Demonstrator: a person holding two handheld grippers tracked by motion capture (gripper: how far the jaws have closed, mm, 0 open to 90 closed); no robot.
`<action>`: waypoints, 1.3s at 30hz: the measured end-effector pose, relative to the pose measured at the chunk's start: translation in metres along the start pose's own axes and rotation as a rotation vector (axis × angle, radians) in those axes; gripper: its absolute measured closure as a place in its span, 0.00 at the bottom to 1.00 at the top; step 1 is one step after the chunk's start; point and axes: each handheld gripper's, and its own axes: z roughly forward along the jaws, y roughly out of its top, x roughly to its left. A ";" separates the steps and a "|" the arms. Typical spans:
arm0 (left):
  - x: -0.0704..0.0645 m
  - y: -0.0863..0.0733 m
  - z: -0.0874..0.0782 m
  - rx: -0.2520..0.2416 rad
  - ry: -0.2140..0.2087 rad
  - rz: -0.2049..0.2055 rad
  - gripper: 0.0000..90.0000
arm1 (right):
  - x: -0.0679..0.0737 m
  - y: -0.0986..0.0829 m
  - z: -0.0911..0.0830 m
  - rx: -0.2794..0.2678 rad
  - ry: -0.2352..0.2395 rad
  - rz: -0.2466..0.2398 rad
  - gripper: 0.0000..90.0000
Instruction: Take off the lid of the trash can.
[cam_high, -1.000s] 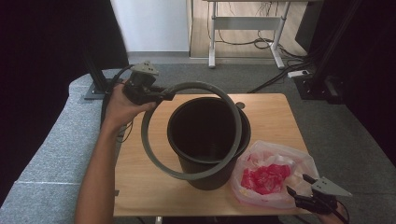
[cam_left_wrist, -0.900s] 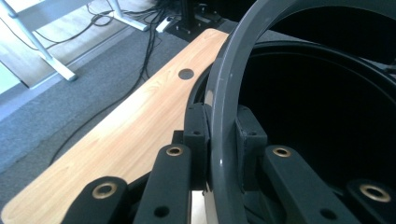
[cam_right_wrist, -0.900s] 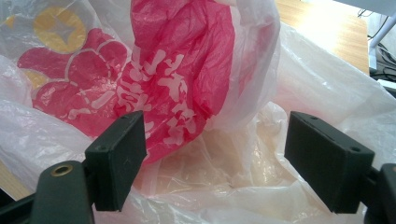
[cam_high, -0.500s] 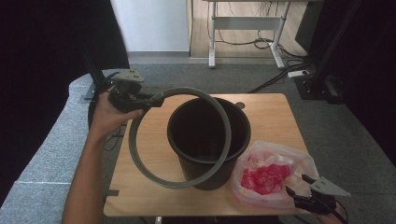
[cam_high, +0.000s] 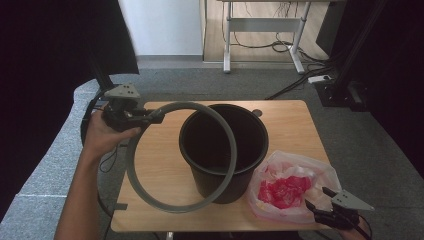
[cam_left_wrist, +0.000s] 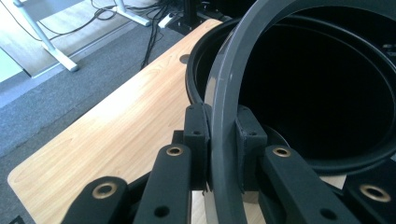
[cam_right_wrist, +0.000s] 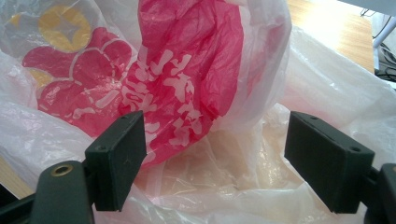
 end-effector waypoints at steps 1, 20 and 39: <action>0.000 -0.002 -0.001 0.000 0.000 -0.001 0.87 | 0.000 0.000 0.000 -0.001 0.000 0.001 0.23; -0.002 -0.035 -0.025 -0.018 0.008 -0.015 0.87 | 0.001 0.001 0.000 0.001 0.002 0.002 0.23; 0.004 -0.079 -0.040 -0.020 0.014 -0.062 0.87 | 0.003 0.001 0.002 0.003 0.003 -0.005 0.23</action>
